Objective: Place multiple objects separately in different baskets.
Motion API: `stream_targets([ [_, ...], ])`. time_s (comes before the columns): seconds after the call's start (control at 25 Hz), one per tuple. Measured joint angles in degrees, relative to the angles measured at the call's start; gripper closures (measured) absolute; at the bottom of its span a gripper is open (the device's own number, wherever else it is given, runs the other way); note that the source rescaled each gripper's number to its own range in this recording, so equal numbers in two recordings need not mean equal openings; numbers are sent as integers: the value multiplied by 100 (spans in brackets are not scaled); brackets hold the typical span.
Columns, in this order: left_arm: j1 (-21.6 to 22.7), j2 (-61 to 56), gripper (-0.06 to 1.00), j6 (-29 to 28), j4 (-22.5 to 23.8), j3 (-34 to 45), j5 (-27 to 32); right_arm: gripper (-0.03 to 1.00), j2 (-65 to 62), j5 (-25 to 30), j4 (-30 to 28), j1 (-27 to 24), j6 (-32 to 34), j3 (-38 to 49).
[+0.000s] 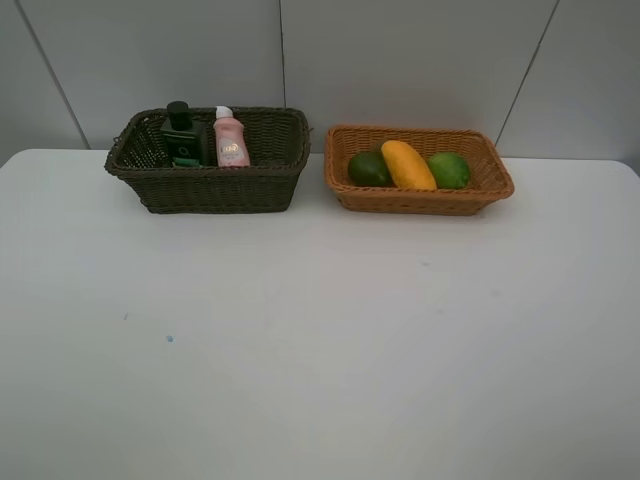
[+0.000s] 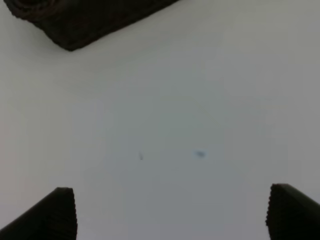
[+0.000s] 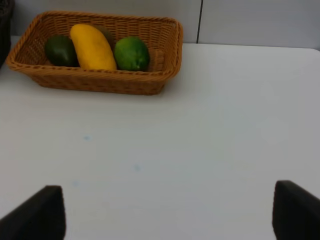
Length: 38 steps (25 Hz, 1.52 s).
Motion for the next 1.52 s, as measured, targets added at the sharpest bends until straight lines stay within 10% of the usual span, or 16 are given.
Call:
stream_targets([
  [0.56, 1919, -1822, -5, 943, -1024, 0, 13, -2, 0, 0, 0, 0, 0, 0],
  [1.04, 1983, -2140, -5, 1060, -1094, 0, 32, -2, 0, 0, 0, 0, 0, 0],
  [1.52, 1983, -2147, -5, 905, -1119, -135, 1440, -2, 0, 0, 0, 0, 0, 0],
])
